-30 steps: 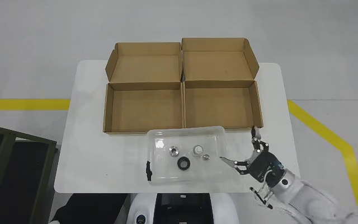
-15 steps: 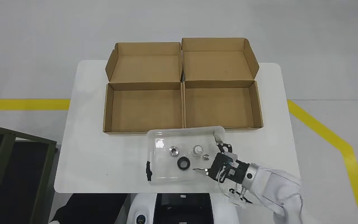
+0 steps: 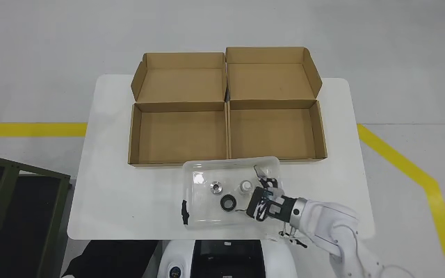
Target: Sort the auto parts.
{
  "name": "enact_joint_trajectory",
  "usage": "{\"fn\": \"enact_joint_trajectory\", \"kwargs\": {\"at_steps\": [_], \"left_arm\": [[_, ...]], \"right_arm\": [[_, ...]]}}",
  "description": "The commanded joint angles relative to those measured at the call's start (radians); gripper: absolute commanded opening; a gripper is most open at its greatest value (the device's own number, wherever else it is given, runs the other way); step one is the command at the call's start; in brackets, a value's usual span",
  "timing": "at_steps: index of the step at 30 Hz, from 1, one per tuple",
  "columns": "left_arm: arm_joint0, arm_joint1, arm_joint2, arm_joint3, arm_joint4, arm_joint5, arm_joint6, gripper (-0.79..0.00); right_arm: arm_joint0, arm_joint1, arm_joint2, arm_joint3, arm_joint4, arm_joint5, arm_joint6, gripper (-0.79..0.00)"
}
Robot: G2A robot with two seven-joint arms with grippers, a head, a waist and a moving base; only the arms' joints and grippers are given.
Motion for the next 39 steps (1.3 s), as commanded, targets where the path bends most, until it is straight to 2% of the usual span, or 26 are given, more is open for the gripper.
{"fn": "enact_joint_trajectory", "kwargs": {"at_steps": [1,5,9,12,15,19,22,23,25,35,39], "left_arm": [[0.000,0.000,0.000,0.000,0.000,0.000,0.000,0.000],[0.000,0.000,0.000,0.000,0.000,0.000,0.000,0.000],[0.000,0.000,0.000,0.000,0.000,0.000,0.000,0.000],[0.000,0.000,0.000,0.000,0.000,0.000,0.000,0.000],[0.000,0.000,0.000,0.000,0.000,0.000,0.000,0.000],[0.000,0.000,0.000,0.000,0.000,0.000,0.000,0.000],[0.000,0.000,0.000,0.000,0.000,0.000,0.000,0.000],[0.000,0.000,0.000,0.000,0.000,0.000,0.000,0.000],[0.000,0.000,0.000,0.000,0.000,0.000,0.000,0.000],[0.000,0.000,0.000,0.000,0.000,0.000,0.000,0.000],[0.000,0.000,0.000,0.000,0.000,0.000,0.000,0.000]], "right_arm": [[0.011,0.001,-0.006,0.017,0.010,0.005,0.009,-0.062],[0.029,0.002,-0.014,0.048,0.032,0.013,0.028,-0.074],[0.043,0.004,-0.022,0.076,0.048,0.019,0.041,-0.222],[0.053,0.005,-0.029,0.091,0.056,0.022,0.044,-0.252],[0.059,0.007,-0.031,0.105,0.058,0.031,0.046,-0.400],[0.064,0.010,-0.034,0.114,0.059,0.034,0.048,-0.446],[0.063,0.013,-0.035,0.111,0.060,0.039,0.049,-0.573],[0.062,0.014,-0.034,0.110,0.061,0.041,0.047,-0.662],[0.060,0.016,-0.032,0.101,0.063,0.039,0.041,-0.785],[0.030,0.031,0.011,-0.028,0.089,0.018,0.017,-0.785],[0.016,0.035,0.031,-0.079,0.152,0.012,-0.012,-0.785]]}}
